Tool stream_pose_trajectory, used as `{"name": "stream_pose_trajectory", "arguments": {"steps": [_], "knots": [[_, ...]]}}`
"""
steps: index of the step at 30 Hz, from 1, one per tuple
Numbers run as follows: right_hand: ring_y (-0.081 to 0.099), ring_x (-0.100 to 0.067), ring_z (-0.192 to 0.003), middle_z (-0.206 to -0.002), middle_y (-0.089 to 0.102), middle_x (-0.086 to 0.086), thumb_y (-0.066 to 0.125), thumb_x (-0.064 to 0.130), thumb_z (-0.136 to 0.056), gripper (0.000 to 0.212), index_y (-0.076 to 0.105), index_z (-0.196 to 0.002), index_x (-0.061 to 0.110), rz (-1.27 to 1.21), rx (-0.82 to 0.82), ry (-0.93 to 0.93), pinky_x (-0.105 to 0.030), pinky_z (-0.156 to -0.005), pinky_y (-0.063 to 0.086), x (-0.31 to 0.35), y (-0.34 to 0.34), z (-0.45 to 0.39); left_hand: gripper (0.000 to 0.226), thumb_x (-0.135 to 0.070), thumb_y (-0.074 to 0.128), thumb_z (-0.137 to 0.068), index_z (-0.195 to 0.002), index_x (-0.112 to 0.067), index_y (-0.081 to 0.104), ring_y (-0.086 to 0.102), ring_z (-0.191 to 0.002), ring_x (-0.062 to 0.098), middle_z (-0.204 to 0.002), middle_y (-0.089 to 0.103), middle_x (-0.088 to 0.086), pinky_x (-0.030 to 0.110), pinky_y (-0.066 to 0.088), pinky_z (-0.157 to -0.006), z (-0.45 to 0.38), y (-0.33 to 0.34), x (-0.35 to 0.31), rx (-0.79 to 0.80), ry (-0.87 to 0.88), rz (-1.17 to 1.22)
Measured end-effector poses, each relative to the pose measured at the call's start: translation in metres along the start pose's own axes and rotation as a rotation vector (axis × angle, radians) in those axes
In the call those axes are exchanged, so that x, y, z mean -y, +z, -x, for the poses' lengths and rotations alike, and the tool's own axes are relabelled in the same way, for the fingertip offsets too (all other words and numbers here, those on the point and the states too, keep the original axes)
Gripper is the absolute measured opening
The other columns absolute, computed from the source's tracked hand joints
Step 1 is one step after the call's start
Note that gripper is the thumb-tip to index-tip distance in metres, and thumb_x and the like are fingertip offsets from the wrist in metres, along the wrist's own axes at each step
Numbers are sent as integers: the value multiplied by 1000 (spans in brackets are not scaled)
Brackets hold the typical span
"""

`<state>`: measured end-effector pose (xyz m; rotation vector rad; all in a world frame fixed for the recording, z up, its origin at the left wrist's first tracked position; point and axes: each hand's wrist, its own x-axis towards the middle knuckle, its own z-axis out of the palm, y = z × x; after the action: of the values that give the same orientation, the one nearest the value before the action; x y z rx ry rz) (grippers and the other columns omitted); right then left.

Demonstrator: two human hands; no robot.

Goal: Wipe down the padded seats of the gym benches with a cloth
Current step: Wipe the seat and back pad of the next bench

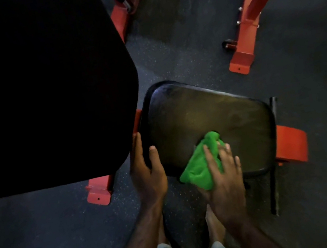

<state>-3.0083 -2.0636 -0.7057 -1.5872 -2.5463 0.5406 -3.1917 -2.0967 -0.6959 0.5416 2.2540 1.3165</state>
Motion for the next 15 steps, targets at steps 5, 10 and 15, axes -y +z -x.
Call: {"name": "stream_pose_trajectory", "arguments": {"steps": [5,10,15], "knots": [[-1,-32,-159,-171,9,-16,82,25,-83,108,12,-165,18,-25,-2,-38,-50,-128,10,59,20,-18,49,-28,52,-99,-145,-13,57,42,-145,7,-155,50,0,15,29,-116,-8,22,-9,13,118,-12],[12,-30,-159,-168,24,-15,79,34,-83,95,29,-161,18,41,43,-296,-46,-129,11,46,16,-41,46,-33,49,-100,-138,-12,63,50,-139,10,-147,59,1,20,36,-115,-18,16,-1,-79,100,-18],[16,-30,-158,-167,27,-15,69,54,-86,96,21,-164,24,24,-54,36,-54,-124,24,-37,-6,10,45,-30,54,-98,-139,-14,63,49,-140,10,-149,56,-2,6,31,-108,-16,9,-10,62,143,-51]]}}
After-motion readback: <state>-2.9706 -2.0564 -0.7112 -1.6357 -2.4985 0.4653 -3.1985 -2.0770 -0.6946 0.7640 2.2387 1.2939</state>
